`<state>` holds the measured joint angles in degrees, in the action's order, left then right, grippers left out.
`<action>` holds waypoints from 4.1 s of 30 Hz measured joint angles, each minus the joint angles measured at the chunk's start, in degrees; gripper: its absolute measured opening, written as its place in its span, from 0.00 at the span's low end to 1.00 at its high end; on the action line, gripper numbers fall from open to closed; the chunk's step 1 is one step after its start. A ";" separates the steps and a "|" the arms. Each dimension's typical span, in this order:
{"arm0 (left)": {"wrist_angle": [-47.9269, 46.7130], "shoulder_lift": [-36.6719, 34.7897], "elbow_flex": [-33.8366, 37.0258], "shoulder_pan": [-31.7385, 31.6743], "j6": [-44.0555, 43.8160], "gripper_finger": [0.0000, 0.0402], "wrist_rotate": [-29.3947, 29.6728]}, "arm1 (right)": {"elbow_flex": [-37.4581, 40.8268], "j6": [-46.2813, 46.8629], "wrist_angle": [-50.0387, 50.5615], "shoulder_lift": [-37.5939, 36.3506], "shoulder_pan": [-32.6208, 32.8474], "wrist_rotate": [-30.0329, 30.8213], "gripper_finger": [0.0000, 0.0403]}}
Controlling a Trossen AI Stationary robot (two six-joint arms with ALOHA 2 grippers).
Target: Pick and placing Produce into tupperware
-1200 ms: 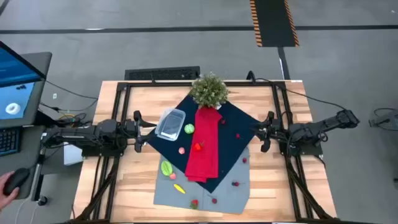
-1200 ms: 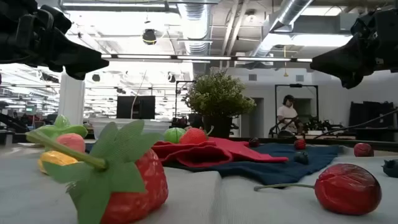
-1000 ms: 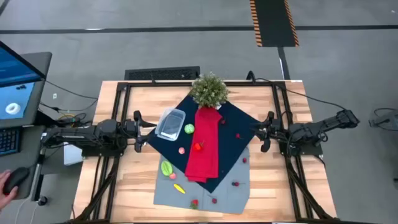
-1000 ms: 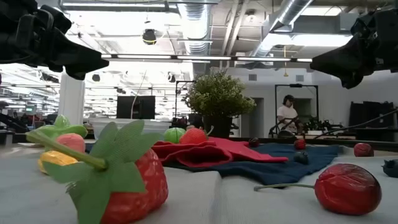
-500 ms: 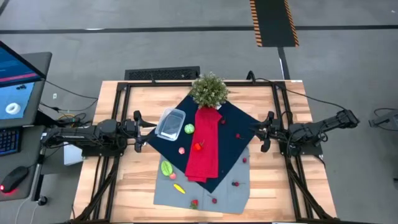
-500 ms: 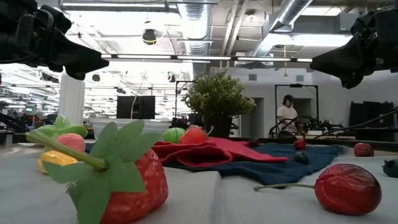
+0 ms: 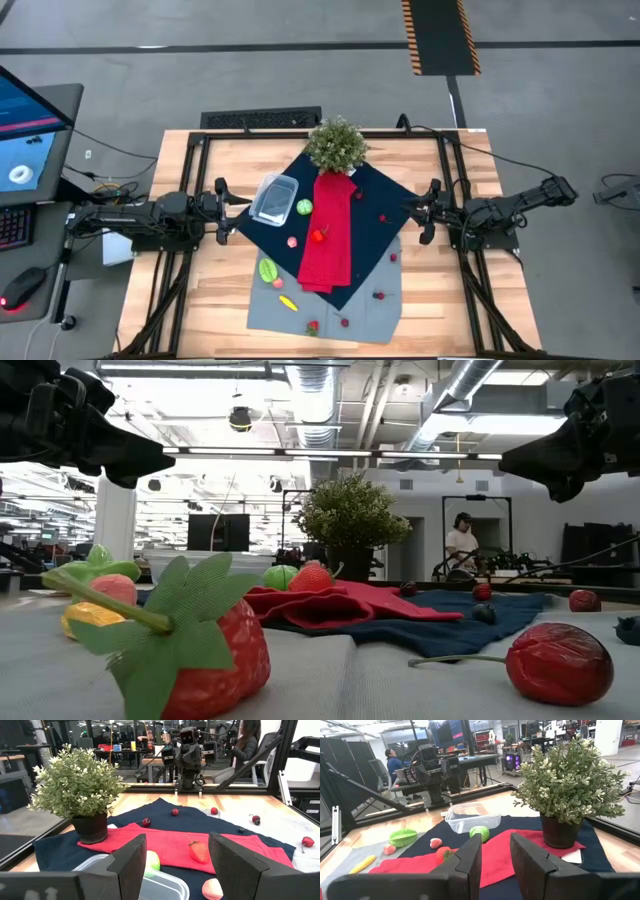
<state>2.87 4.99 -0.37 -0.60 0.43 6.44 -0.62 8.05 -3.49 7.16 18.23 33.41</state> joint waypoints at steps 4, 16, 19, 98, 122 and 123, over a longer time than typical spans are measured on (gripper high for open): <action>0.00 0.00 0.01 0.00 0.00 0.51 0.00 | 0.01 -0.09 0.00 0.00 0.01 0.00 0.31; 1.51 -0.02 0.01 0.02 -7.15 0.51 -0.28 | 0.02 14.60 -0.24 -0.02 -0.72 -0.15 0.31; 0.57 -0.01 0.00 0.06 -16.15 0.51 0.27 | 0.02 17.98 -0.22 -0.02 -1.37 0.05 0.31; 22.70 33.50 -7.49 2.97 -13.99 0.51 2.00 | -32.88 30.62 13.02 75.65 23.00 -27.14 0.31; 23.61 33.70 -7.57 2.97 -13.64 0.51 3.44 | -39.48 28.01 14.16 83.01 22.94 -29.23 0.04; 23.61 33.70 -7.57 2.97 -13.64 0.51 3.45 | -39.79 27.63 14.12 83.01 22.94 -29.24 0.03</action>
<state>26.48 38.70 -7.94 2.37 -13.21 9.89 -40.41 35.68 10.63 90.17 41.17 4.16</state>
